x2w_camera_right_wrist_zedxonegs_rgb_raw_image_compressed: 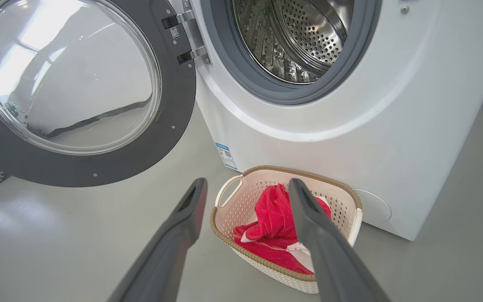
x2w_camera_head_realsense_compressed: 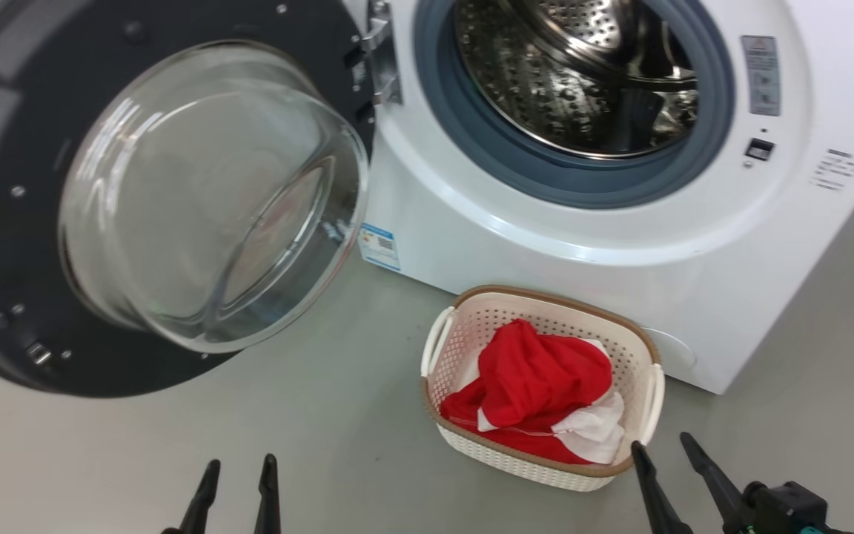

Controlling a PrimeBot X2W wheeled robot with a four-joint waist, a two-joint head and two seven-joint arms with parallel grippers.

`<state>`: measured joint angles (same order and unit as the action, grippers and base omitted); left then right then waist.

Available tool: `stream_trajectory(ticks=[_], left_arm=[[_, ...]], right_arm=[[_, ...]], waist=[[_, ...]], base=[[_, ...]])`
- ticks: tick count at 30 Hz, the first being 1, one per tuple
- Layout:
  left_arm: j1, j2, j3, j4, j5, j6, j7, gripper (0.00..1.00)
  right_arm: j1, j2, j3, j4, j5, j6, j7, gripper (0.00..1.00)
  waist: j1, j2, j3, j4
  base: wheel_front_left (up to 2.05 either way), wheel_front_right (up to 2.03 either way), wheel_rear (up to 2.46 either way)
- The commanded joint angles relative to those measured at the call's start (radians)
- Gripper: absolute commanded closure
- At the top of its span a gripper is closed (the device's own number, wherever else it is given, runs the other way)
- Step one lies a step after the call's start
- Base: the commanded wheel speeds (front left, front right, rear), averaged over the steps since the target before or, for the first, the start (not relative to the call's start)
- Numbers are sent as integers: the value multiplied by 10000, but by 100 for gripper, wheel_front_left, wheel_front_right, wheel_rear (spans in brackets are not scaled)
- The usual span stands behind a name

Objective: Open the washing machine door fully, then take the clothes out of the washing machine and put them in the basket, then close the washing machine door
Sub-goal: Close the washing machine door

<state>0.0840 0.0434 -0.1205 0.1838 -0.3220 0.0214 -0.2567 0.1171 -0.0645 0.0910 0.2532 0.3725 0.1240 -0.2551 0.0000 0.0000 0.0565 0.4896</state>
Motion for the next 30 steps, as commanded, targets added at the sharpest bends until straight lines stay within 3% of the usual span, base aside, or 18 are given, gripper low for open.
stream_trajectory(ticks=[1,7,12,20,22,23,30], left_arm=[[-77,68,277,-354,-94,146,-51,0],[97,68,209,-882,-466,700,-51,0],[161,68,182,-1097,-673,905,-51,0],[92,68,197,-1152,-838,638,-51,2],[-38,68,281,-1201,-936,503,-51,77],[-135,68,348,-1265,-952,407,-51,100],[-1586,68,1912,-2189,-623,-369,-51,100]], right_arm=[[-416,-206,353,-151,62,67,-67,0],[-868,-409,894,99,200,67,-67,0],[-1119,-523,1108,231,299,67,-67,0],[-1095,-493,1006,217,306,67,-67,0],[-1037,-453,922,178,285,67,-67,0],[-1001,-432,882,154,270,67,-67,0],[-725,-310,582,-7,172,67,-67,0]], waist=[[0,0,83,368],[0,0,225,471],[0,0,294,498],[0,0,241,459],[0,0,230,444],[0,0,224,434],[0,0,237,369]], base=[[0,0,0],[0,0,0],[0,0,0],[0,0,0],[0,0,0],[0,0,0],[0,0,0]])
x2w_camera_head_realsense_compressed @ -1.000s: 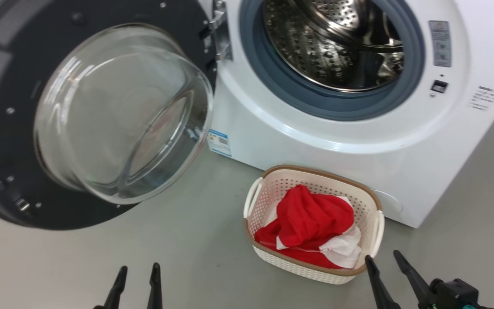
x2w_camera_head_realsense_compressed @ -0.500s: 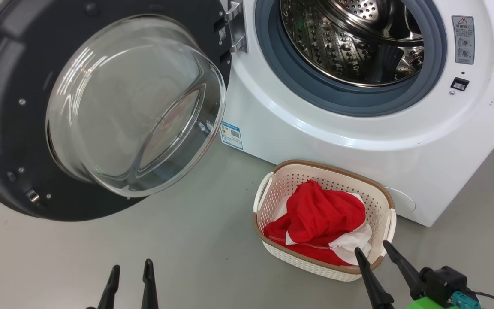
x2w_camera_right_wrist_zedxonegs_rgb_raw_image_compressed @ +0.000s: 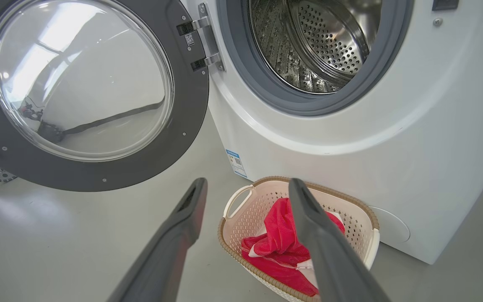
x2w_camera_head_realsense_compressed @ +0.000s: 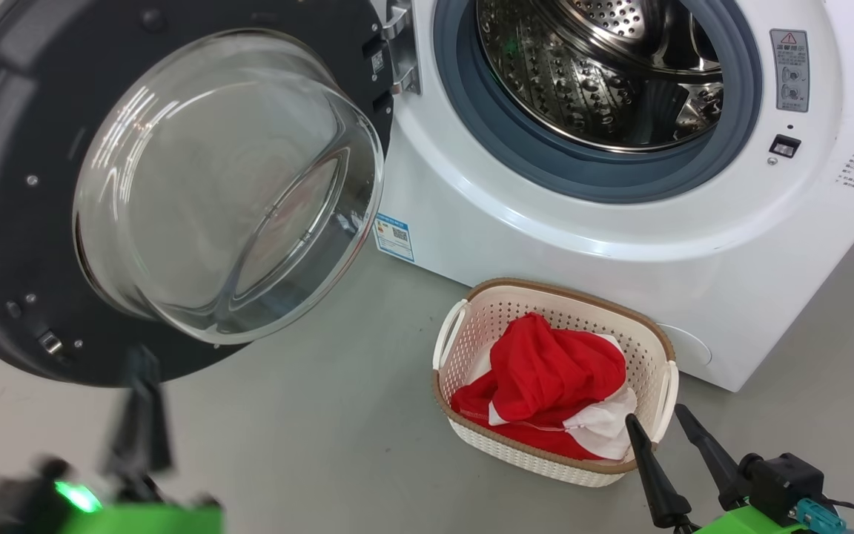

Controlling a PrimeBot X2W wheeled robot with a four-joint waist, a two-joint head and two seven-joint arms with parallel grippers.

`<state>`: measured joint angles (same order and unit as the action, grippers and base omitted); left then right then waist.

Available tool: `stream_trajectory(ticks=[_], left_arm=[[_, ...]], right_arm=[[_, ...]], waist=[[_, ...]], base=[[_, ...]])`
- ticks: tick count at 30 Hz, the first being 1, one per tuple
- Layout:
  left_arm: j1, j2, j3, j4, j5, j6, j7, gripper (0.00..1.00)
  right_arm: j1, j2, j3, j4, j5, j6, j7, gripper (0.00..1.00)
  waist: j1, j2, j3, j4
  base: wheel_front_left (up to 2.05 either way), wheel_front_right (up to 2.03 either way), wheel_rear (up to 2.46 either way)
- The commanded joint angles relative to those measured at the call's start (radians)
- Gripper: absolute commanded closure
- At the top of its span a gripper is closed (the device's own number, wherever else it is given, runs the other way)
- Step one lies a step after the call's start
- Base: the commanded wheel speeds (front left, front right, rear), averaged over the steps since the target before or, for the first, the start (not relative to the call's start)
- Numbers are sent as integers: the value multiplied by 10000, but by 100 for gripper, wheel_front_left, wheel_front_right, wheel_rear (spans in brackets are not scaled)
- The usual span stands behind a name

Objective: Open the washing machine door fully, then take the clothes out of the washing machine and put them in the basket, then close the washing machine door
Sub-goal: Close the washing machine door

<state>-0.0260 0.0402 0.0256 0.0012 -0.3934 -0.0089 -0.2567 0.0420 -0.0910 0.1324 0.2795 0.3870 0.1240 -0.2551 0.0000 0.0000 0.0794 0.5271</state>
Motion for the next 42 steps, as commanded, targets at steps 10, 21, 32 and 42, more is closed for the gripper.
stream_trajectory(ticks=[10,21,32,42], left_arm=[[-3438,569,2626,-1296,635,-1159,-51,100],[-6445,3517,3436,1656,-2295,-1215,-51,100],[-8442,5126,3886,7640,-5401,-1187,3468,100],[-8768,5458,2763,9557,-6076,-1213,6842,100]], right_arm=[[256,105,-202,-436,-91,67,-67,0],[576,276,-525,-618,-228,67,-67,0],[626,382,-595,-715,-197,67,-67,0],[446,397,-579,-688,-235,67,-67,0]], waist=[[0,0,27,-86],[0,0,-177,-175],[0,0,-150,-373],[0,0,148,-550]], base=[[0,0,0],[0,0,0],[0,0,0],[0,0,0]])
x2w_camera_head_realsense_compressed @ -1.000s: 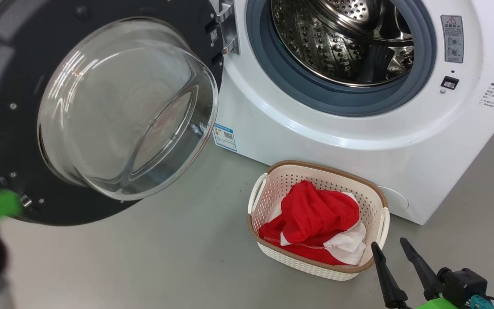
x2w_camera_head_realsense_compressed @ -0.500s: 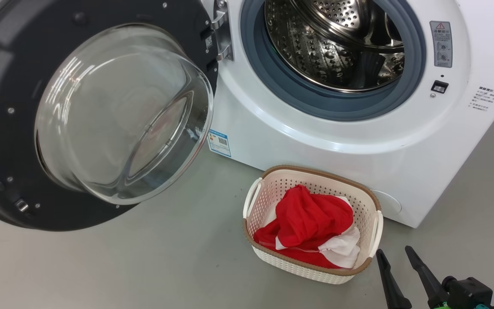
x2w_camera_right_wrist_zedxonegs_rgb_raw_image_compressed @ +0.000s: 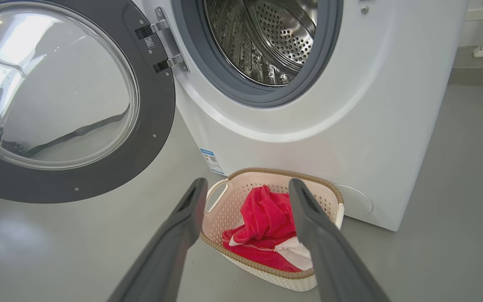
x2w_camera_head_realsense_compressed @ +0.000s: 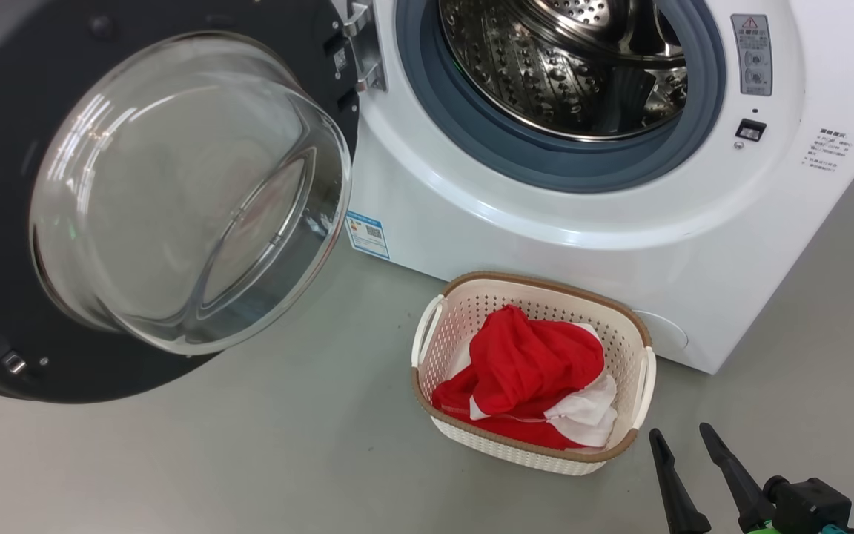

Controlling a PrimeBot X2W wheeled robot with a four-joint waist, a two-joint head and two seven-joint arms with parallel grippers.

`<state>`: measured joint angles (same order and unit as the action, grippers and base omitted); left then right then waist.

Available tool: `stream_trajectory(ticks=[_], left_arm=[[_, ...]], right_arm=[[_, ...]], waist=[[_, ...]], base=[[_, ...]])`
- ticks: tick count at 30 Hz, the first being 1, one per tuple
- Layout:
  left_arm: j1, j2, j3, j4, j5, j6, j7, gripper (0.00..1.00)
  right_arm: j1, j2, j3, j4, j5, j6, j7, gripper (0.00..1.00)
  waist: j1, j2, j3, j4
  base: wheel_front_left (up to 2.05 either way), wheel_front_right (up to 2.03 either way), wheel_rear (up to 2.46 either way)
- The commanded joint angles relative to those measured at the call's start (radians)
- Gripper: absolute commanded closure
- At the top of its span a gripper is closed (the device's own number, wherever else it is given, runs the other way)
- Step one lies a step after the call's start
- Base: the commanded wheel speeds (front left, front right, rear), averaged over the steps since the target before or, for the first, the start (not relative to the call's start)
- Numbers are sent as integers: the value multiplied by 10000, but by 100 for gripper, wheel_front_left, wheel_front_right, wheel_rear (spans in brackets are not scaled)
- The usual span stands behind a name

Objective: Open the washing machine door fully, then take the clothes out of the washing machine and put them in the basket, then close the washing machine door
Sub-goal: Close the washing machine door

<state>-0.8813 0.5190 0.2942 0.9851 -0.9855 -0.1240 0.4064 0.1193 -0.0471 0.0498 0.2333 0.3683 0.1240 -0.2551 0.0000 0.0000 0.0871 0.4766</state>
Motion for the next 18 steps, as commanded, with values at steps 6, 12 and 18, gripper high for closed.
stream_trajectory(ticks=[6,12,18], left_arm=[[230,672,-291,-655,-946,-65,1245,100],[749,688,-640,-1484,-1756,-66,2321,100],[1527,711,-1229,-3076,-2691,-66,3467,100]], right_arm=[[-397,-72,159,-261,-90,67,-67,0],[-416,-76,120,-273,-109,67,-67,0],[-398,-66,75,-294,-115,67,-67,0]], waist=[[0,0,212,-131],[0,0,214,-197],[0,0,172,-215]], base=[[0,0,0],[0,0,0],[0,0,0]])
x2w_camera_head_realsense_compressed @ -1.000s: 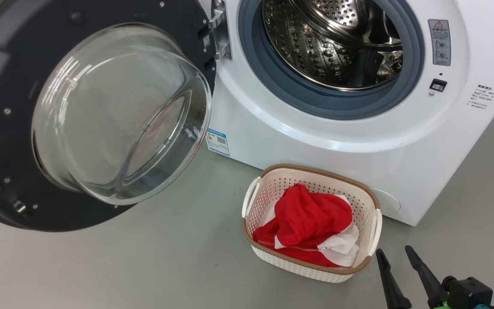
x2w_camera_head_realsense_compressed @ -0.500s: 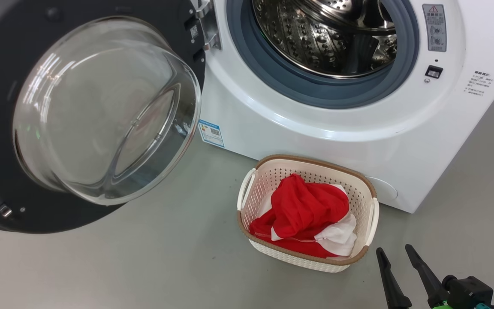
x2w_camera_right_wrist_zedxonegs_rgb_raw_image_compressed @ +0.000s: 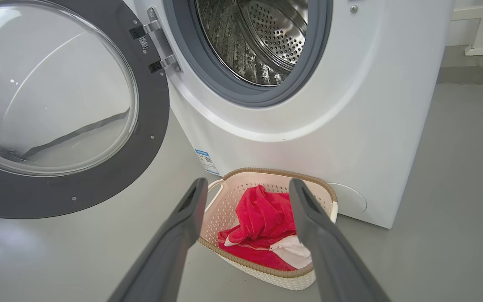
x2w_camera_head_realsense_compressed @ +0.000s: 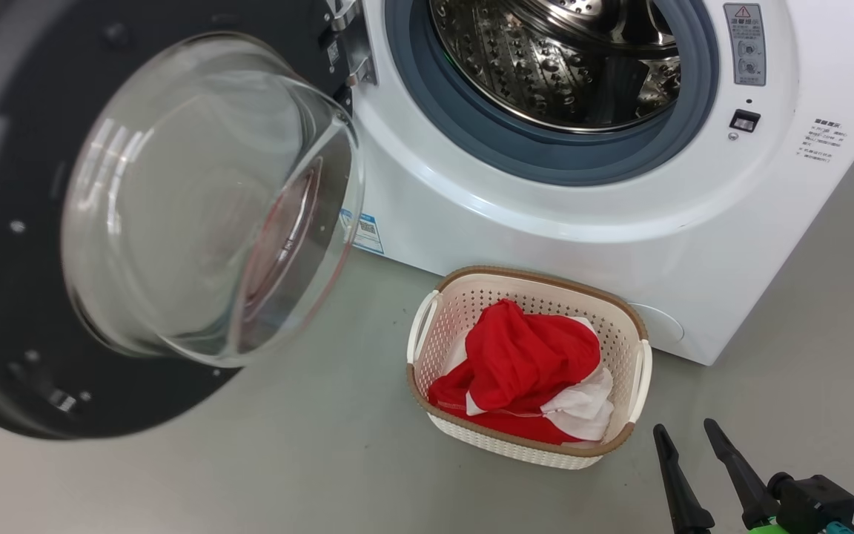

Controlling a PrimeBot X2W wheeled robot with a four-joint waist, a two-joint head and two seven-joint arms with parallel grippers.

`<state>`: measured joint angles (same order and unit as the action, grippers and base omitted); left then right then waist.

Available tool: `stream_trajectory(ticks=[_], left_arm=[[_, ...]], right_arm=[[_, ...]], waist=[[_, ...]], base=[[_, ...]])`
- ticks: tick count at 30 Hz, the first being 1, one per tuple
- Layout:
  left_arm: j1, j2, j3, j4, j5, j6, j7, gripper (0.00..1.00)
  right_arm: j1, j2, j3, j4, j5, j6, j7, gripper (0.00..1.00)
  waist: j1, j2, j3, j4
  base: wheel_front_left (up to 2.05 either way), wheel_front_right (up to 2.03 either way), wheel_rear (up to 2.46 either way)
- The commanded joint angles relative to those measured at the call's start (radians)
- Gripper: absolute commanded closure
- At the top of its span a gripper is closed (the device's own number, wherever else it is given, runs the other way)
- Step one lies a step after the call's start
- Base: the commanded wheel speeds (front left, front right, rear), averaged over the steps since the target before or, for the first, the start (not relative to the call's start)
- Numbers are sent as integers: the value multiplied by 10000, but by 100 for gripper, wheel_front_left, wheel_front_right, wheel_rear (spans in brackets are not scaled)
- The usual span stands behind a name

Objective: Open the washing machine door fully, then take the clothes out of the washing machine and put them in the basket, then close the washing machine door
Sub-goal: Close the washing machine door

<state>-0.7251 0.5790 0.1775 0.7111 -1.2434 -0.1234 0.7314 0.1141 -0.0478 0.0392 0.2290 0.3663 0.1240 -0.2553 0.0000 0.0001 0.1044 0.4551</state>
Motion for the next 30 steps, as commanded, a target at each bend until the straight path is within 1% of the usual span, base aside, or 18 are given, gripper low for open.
stream_trajectory(ticks=[1,6,13,14,24,30], left_arm=[[84,109,-158,-628,-267,-72,362,100],[580,81,-394,-1823,-1111,-72,999,100],[1003,10,-720,-3196,-1818,-72,1349,100],[1095,-53,-798,-3623,-2006,-72,1383,100],[1361,-309,-1342,-5225,-2363,-72,1246,100],[1434,-443,-1674,-5883,-2471,-73,999,100]], right_arm=[[-348,-56,175,-252,-98,67,-65,0],[-387,-46,172,-251,-94,67,-65,0],[-491,-35,207,-233,-64,67,-65,0],[-515,-33,186,-235,-58,67,-65,0],[-626,-27,214,-237,-24,67,-65,0],[-687,-26,239,-252,60,67,-65,0]], waist=[[0,-1,-5,-4],[0,-1,-23,-84],[0,-1,1,-354],[0,-1,32,-459],[0,-1,75,-1178],[0,-1,151,-1675]], base=[[0,0,0],[0,0,0],[0,0,0],[0,0,0],[0,0,0],[0,0,0]])
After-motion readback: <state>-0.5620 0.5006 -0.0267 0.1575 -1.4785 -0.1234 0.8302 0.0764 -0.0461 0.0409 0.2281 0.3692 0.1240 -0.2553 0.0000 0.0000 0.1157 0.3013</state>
